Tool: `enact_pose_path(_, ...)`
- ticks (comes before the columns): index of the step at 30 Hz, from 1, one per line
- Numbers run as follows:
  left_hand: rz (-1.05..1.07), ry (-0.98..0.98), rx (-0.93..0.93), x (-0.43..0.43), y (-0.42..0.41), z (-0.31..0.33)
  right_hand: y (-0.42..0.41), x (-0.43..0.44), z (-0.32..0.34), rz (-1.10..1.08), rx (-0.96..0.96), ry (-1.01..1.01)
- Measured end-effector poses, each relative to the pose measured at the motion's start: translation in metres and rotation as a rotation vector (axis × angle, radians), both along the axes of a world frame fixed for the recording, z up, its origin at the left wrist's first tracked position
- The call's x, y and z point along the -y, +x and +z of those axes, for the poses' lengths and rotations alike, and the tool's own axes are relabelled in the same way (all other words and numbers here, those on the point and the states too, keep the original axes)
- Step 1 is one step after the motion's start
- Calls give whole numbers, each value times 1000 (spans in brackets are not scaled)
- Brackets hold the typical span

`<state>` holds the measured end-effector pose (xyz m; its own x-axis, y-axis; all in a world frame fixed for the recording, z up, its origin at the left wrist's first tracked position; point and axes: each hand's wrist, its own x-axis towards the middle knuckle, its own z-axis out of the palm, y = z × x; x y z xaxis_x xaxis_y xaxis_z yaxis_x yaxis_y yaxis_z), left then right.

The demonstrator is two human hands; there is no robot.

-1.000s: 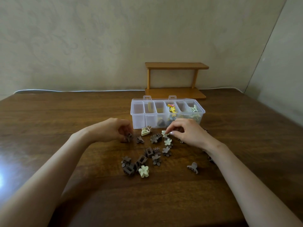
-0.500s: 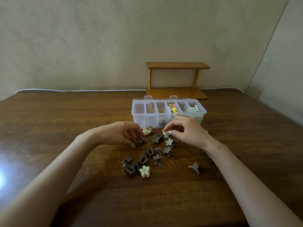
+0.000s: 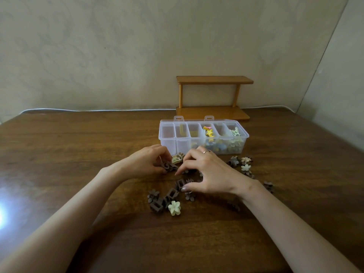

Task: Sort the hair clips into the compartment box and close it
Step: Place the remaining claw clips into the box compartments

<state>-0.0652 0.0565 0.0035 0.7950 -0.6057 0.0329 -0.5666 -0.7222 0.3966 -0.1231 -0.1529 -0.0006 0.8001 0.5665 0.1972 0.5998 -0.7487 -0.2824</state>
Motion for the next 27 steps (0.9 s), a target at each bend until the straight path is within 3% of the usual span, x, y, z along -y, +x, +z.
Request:
enact_pose_path(10, -11, -57, -15, 1, -1, 5, 3, 0, -2, -65, 73, 25)
enact_pose_path(15, 0, -96, 56, -1, -2, 9, 12, 20, 12, -256, 109, 410)
enact_pose_path(17, -1, -81, 70, -1, -2, 9, 22, 27, 15, -347, 176, 458)
enact_pose_path(22, 7, -59, 89, 1, -2, 9, 57, 25, 25, -446, 340, 406)
enact_pose_path(27, 4, -40, 100, 1, -2, 8, 71, 16, 32, -481, 321, 313)
